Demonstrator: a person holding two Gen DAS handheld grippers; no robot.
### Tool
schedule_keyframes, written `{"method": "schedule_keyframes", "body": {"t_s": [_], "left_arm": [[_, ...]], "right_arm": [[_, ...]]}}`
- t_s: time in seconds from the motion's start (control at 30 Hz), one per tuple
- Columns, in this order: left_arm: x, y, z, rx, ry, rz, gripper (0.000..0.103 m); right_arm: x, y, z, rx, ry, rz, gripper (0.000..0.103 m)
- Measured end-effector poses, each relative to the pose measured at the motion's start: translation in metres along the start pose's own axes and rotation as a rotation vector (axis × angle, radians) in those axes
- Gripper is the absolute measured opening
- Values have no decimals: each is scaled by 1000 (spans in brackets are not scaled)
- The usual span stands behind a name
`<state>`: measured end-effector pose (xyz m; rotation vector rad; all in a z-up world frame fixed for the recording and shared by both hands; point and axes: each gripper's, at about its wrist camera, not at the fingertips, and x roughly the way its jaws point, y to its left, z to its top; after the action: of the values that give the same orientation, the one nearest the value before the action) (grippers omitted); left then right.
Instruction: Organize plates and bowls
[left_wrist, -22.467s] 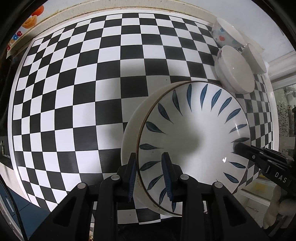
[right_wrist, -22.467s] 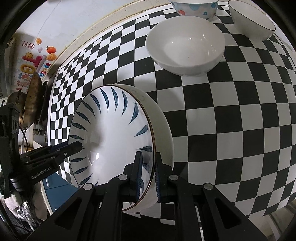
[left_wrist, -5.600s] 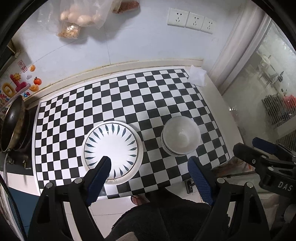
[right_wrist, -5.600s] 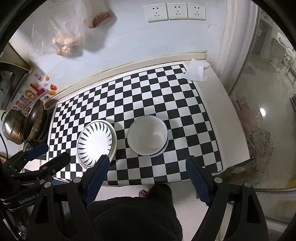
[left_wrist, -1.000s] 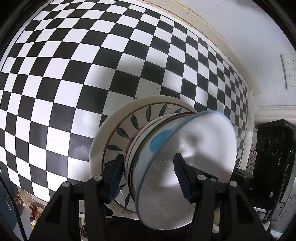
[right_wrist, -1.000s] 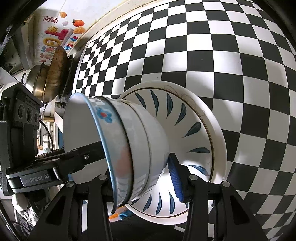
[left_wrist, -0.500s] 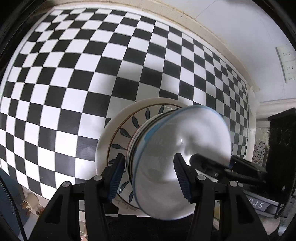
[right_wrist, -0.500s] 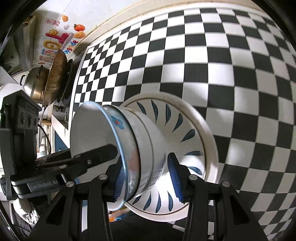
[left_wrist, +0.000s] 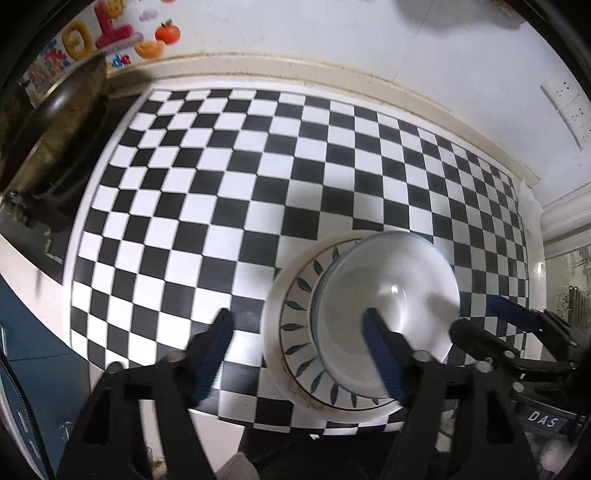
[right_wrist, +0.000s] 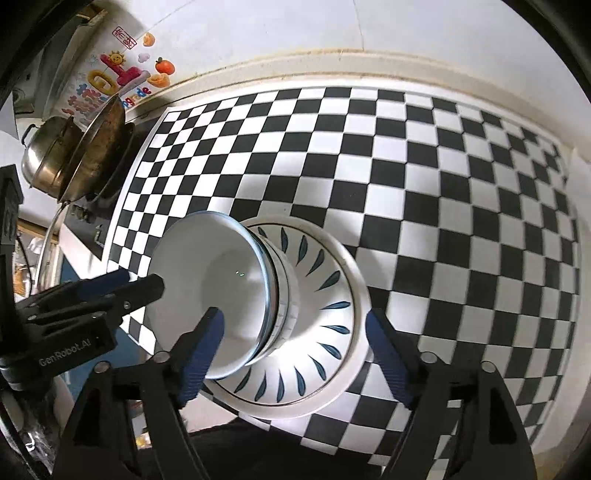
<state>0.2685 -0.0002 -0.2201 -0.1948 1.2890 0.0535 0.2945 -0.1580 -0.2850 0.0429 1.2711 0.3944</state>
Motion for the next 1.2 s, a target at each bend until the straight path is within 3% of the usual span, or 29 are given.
{"method": "schedule_keyframes", "body": {"t_s": [0.07,0.27,0.47,0.83,1.2], "left_arm": [[-6,1,-1,9,-21,0,85],[-37,1,-8,58,-104,-6,88],[-92,-7,-35,145,-222,-6,90],[-205,-8,-112,200,-397,-7,90],[-266,-4,-192,149,-491,22,90]], "right_arm": [[-7,1,-3,18,-22,-15,85],[-39,10,-22,78,-113,-78,89],[-86,32,-57,117,-225,-132,90],[-212,85,-150,109,-435,-192,91],[-291,127,-239,18,-546,-178,91]]}}
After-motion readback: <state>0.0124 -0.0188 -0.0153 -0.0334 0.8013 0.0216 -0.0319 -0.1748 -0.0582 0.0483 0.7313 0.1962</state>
